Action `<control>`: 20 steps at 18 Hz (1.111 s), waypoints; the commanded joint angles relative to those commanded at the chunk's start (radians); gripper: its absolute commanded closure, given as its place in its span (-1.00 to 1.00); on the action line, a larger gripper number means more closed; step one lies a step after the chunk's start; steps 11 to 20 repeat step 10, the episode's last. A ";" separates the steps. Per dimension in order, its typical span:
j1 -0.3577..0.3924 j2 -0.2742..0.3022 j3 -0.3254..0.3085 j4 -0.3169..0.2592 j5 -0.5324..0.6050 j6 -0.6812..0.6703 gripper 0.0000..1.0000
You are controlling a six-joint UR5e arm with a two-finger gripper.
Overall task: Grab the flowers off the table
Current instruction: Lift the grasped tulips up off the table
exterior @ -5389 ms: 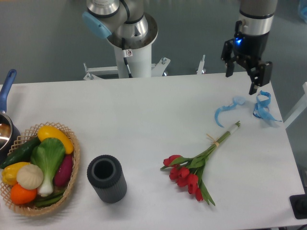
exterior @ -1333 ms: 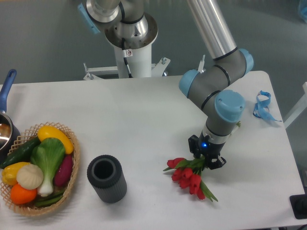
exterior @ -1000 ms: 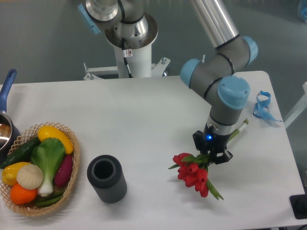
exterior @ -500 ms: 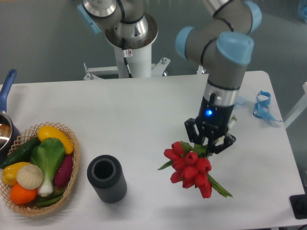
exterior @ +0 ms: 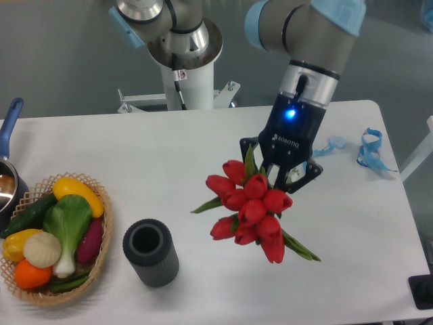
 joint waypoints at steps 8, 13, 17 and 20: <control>0.023 0.006 -0.002 0.002 -0.017 0.002 0.47; 0.029 0.006 0.000 0.002 -0.017 0.002 0.47; 0.029 0.006 0.000 0.002 -0.017 0.002 0.47; 0.029 0.006 0.000 0.002 -0.017 0.002 0.47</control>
